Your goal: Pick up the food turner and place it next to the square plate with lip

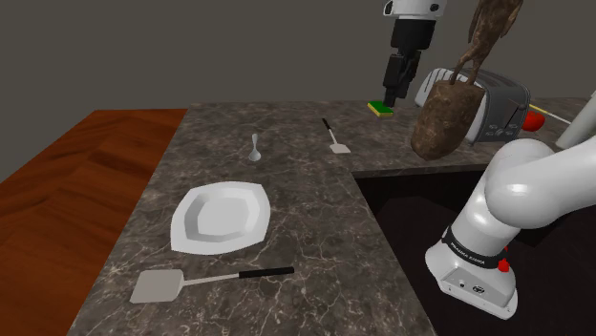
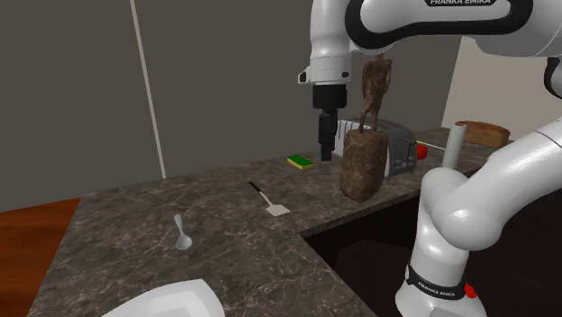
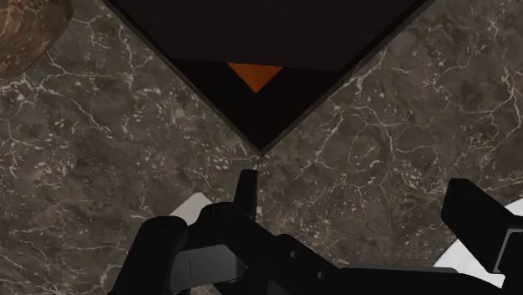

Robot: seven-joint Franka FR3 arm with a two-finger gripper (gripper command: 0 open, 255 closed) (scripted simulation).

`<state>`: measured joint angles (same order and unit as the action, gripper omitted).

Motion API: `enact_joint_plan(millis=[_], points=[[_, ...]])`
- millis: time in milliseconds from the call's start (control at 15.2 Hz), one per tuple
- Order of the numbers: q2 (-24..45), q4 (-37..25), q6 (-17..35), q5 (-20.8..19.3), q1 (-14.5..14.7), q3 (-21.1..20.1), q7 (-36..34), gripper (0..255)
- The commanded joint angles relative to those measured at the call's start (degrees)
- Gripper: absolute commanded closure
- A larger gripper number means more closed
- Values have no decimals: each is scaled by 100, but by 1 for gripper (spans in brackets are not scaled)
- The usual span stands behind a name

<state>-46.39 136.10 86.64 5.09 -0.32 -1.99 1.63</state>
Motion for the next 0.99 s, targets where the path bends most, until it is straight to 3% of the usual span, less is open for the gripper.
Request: enact_joint_plan(millis=[0, 924], points=[[0, 0, 0, 0, 0, 0, 0, 0], [2265, -10, 2586, -220, -836, -154, -1428, 0]])
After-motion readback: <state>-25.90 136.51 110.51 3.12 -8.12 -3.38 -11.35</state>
